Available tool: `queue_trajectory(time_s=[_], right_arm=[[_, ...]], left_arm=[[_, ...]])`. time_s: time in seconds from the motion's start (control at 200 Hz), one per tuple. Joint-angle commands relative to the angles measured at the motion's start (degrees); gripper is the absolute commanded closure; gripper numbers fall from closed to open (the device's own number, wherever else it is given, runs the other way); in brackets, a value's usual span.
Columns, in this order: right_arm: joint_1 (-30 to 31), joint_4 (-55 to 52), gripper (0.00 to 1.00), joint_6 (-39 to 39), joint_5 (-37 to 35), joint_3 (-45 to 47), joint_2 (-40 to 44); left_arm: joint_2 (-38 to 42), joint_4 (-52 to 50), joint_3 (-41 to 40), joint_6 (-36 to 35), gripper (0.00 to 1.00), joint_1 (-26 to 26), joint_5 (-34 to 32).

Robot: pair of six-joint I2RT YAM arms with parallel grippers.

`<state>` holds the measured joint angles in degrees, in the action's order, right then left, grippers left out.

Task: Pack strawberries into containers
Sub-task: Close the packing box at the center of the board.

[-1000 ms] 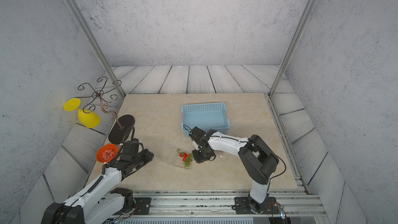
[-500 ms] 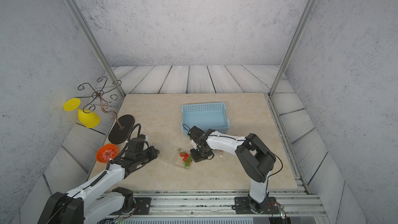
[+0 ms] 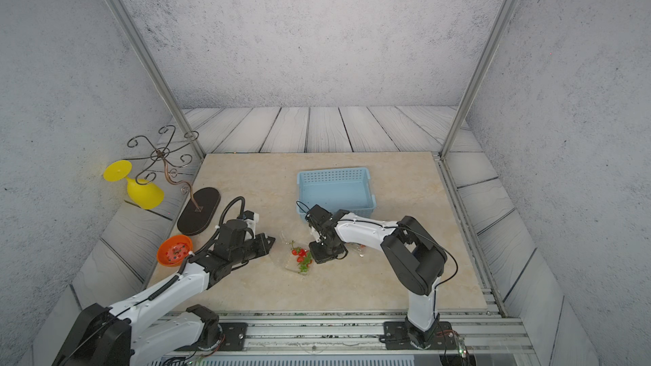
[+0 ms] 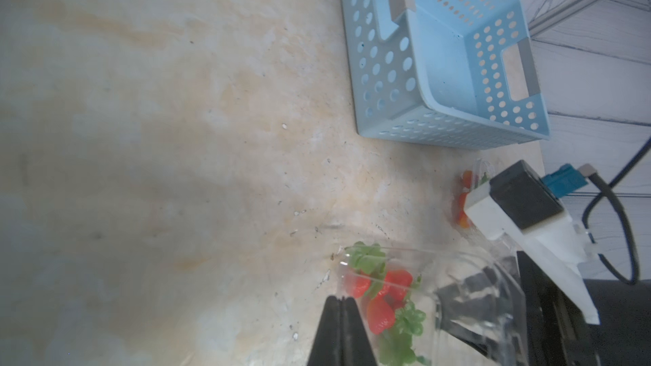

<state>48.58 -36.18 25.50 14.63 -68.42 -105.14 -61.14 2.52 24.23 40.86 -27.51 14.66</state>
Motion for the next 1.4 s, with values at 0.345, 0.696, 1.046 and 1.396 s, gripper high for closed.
queue_trajectory(time_s=[0.345, 0.696, 1.046, 1.396], right_arm=[[-3.85, 4.43, 0.66, 3.44, 1.38, 2.18, 1.14], [-10.78, 4.21, 0.61, 0.46, 5.81, 4.16, 8.2], [-10.73, 15.1, 0.56, 4.52, 20.61, 3.45, 4.57], [-9.33, 15.61, 0.55, 3.42, 21.31, 3.18, -0.62]], left_arm=[[-7.44, 2.38, 4.49, -5.03, 1.0, -9.94, -2.4], [-13.35, 2.92, 5.83, -7.42, 1.0, -13.01, -3.78], [-14.96, 2.92, 5.57, -7.99, 1.0, -13.01, -4.22], [-15.61, 3.33, 5.26, -7.86, 1.0, -13.01, -4.37]])
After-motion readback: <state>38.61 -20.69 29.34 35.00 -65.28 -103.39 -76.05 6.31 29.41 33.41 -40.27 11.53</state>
